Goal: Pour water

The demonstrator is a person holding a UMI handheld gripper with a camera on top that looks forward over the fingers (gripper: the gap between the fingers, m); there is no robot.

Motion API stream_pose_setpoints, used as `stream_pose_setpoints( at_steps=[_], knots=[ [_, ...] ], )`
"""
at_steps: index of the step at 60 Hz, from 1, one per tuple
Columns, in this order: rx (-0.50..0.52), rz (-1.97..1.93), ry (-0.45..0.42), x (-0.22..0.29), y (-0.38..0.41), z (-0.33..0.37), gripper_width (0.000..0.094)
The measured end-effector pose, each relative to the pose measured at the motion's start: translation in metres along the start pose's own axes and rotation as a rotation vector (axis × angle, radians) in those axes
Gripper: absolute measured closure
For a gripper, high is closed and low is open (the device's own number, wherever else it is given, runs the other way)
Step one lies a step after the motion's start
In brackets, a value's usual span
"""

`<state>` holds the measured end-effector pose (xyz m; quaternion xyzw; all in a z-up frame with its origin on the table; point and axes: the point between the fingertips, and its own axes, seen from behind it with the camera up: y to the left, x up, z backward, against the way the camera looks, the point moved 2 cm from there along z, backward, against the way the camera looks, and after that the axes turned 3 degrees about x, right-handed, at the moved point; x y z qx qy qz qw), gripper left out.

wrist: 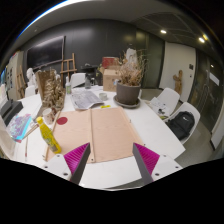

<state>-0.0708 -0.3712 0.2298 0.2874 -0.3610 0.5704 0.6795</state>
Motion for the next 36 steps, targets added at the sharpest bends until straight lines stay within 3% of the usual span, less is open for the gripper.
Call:
stream_pose_setpoints(
  at_steps=[18, 36],
  knots=[
    [0.193, 0.067, 0.002, -0.077, 0.196, -0.061, 0.0072],
    [0.205, 0.059, -0.162, -0.063, 0.289, -0.159, 0.0086]
  ],
)
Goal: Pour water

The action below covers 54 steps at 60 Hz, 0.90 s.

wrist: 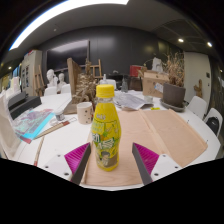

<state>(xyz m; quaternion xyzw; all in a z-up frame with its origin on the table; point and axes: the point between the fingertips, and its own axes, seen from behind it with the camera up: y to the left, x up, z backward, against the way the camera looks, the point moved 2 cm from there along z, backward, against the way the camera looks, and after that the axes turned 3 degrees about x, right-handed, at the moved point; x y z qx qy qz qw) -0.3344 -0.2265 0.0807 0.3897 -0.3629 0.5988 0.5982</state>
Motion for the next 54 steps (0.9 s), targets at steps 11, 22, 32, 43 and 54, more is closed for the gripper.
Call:
stream_pose_setpoints(
  at_steps=[11, 22, 32, 43, 54],
  knots=[
    [0.002, 0.009, -0.057, 0.007, 0.009, -0.040, 0.0452],
    [-0.044, 0.008, -0.077, 0.010, 0.006, -0.043, 0.0612],
    [-0.079, 0.046, -0.058, 0.019, 0.001, -0.041, 0.0637],
    [-0.142, 0.180, -0.079, 0.076, -0.020, -0.051, 0.0636],
    [-0.258, 0.485, -0.111, 0.156, -0.039, -0.096, 0.0636]
  ],
)
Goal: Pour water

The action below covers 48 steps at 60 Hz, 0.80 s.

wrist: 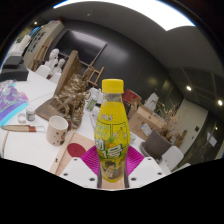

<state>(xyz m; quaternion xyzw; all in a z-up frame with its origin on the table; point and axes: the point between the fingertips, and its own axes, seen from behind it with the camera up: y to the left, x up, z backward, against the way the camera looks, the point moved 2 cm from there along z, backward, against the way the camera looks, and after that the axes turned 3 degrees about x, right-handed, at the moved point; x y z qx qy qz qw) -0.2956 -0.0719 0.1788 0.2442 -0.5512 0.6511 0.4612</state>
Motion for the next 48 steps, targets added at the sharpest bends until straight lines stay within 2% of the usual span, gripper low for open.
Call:
stream_pose_setpoints(
  at_steps=[17, 28, 39, 48],
  knots=[
    [-0.141, 0.700, -0.070, 0.071, 0.012, -0.101, 0.0636],
    [-0.198, 1.120, -0.065, 0.072, 0.030, -0.141, 0.0636],
    [-0.275, 1.491, -0.112, 0.075, 0.044, -0.158, 0.0637],
    [-0.273, 1.537, -0.113, 0.075, 0.048, -0.160, 0.0635]
  ],
)
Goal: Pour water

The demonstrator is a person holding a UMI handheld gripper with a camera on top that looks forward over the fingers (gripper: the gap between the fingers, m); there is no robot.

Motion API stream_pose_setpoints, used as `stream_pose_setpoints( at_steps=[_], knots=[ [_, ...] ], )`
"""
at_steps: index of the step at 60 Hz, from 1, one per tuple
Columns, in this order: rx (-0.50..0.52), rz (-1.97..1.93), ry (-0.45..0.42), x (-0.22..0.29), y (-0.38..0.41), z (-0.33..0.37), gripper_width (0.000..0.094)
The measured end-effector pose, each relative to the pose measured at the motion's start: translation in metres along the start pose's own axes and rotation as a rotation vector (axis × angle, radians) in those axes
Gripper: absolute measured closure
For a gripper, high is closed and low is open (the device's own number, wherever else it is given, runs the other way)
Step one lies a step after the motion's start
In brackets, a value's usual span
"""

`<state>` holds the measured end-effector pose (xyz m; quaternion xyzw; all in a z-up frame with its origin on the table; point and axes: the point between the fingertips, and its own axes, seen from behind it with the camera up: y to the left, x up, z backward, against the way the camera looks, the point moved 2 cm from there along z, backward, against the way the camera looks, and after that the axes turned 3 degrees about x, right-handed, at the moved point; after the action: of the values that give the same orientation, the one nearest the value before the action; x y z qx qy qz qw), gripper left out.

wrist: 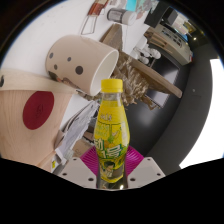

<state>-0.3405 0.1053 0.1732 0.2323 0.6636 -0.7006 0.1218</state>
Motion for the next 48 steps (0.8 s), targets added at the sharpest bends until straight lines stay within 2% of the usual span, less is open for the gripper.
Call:
stream_pose_setpoints(
  at_steps=[8, 15, 21, 28, 39, 48],
  knots=[
    [0.043, -0.154, 0.003, -0.005, -0.001, 0.006, 0.0636],
    [0.111, -0.523, -0.004, -0.012, -0.012, 0.019, 0.0635],
    [0.164, -0.829, -0.057, -0.011, -0.026, 0.029, 0.0634],
    [0.268, -1.170, -0.117, -0.001, -0.026, 0.038, 0.0631],
    [0.453, -1.671, -0.158, 0.021, 0.006, 0.046, 0.0631],
    [0.532, -1.869, -0.166, 0.040, 0.037, 0.044, 0.0630]
  ],
)
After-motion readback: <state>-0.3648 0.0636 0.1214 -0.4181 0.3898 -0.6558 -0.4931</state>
